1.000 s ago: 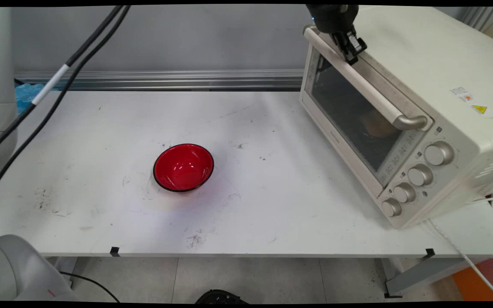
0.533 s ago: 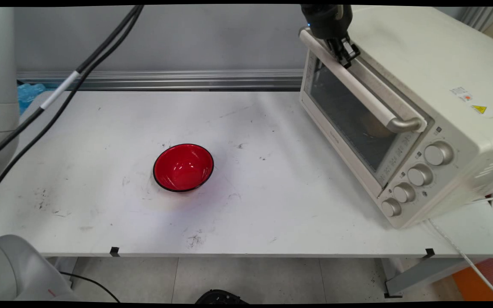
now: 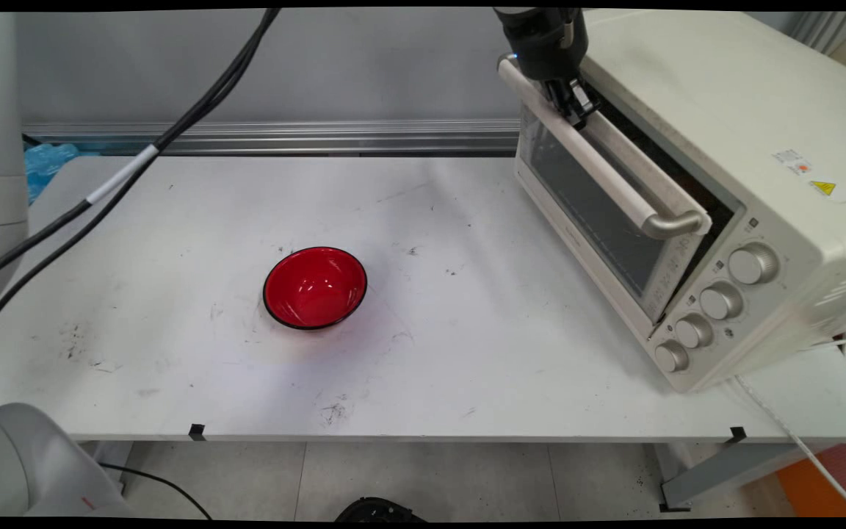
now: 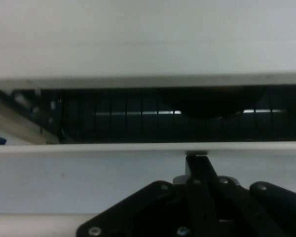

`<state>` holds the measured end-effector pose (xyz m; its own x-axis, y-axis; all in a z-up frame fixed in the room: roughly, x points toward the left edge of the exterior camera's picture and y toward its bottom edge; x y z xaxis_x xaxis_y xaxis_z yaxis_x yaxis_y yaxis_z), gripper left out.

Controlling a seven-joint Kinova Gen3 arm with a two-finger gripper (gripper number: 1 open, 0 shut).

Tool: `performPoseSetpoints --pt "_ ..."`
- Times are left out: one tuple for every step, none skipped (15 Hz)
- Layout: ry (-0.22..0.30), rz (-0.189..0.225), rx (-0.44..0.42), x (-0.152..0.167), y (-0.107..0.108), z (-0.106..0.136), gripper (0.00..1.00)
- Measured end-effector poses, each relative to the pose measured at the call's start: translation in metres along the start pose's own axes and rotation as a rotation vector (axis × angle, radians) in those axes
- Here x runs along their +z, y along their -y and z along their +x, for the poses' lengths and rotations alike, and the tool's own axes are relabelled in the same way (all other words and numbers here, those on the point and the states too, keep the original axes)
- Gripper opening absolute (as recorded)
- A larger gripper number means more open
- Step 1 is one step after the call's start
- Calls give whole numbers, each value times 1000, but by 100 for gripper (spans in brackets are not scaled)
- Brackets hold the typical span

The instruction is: Open the oven

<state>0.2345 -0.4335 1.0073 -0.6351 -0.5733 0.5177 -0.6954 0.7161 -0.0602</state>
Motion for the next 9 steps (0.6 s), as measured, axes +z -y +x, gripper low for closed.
performPoseSetpoints --pt "6 1 -2 1 0 -2 0" --pt "11 2 -4 1 1 -4 0" --pt "18 2 -5 1 1 -6 0" --pt "24 3 -6 2 2 -8 0" --pt "29 3 -7 2 2 -10 0" --pt "35 2 -7 3 2 -13 0" --pt "39 0 -7 4 2 -15 0" --pt "43 -3 -6 6 2 -18 0" --pt "45 -7 -6 7 2 -20 0"
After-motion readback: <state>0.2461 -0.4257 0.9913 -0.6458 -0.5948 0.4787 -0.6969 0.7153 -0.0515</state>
